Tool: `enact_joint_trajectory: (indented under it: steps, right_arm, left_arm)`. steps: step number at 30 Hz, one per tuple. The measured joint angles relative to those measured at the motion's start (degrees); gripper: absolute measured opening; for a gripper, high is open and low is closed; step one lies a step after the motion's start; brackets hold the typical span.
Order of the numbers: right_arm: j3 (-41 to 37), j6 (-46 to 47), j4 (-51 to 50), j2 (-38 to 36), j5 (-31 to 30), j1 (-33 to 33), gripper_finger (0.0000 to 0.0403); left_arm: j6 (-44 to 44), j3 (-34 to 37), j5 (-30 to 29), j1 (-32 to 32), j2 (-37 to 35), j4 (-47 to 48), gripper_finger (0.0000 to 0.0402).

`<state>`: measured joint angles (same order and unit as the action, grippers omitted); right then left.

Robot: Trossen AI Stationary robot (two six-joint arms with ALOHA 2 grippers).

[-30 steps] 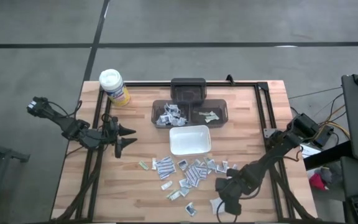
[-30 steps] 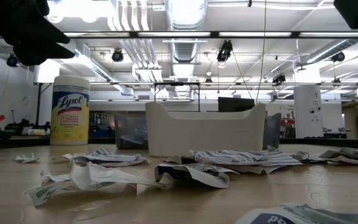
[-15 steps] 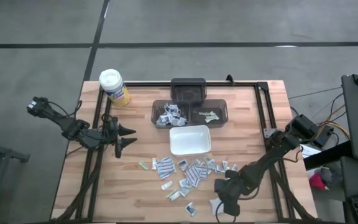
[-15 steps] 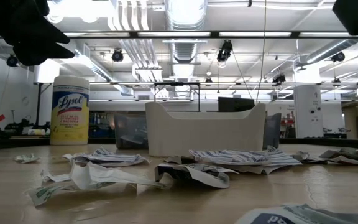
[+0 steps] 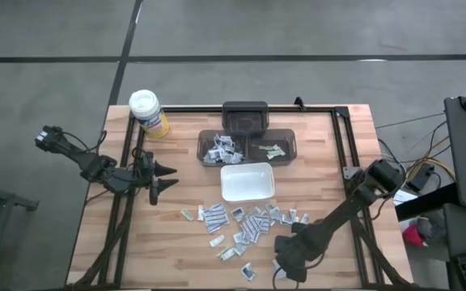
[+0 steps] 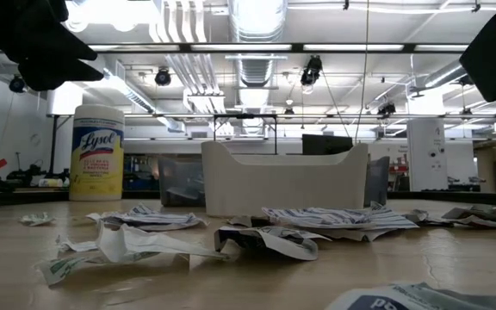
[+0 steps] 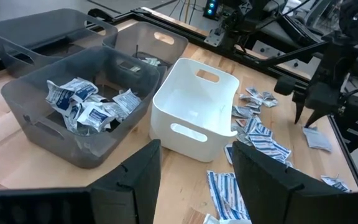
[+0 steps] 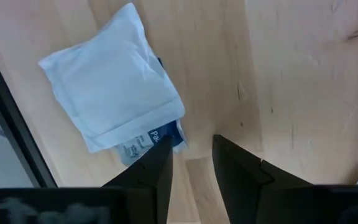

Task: Pick & Place First Aid Supplies
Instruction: Put the alcohol pad into the bottom left black bin

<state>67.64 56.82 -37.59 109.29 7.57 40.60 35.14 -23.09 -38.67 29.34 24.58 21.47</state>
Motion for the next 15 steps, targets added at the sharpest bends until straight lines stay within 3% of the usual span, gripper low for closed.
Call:
enact_joint_trajectory:
  steps: [8, 15]
  right_arm:
    - [4.2, 0.6, -5.2, 4.0, 0.0, 0.0, 0.0084]
    - [8.5, 0.4, -11.8, 7.0, -0.5, 0.0, 0.0036]
  left_arm:
    - [0.0, 0.0, 0.0, 0.0, 0.0, 0.0, 0.0190]
    - [0.0, 0.0, 0.0, 0.0, 0.0, 0.0, 0.0190]
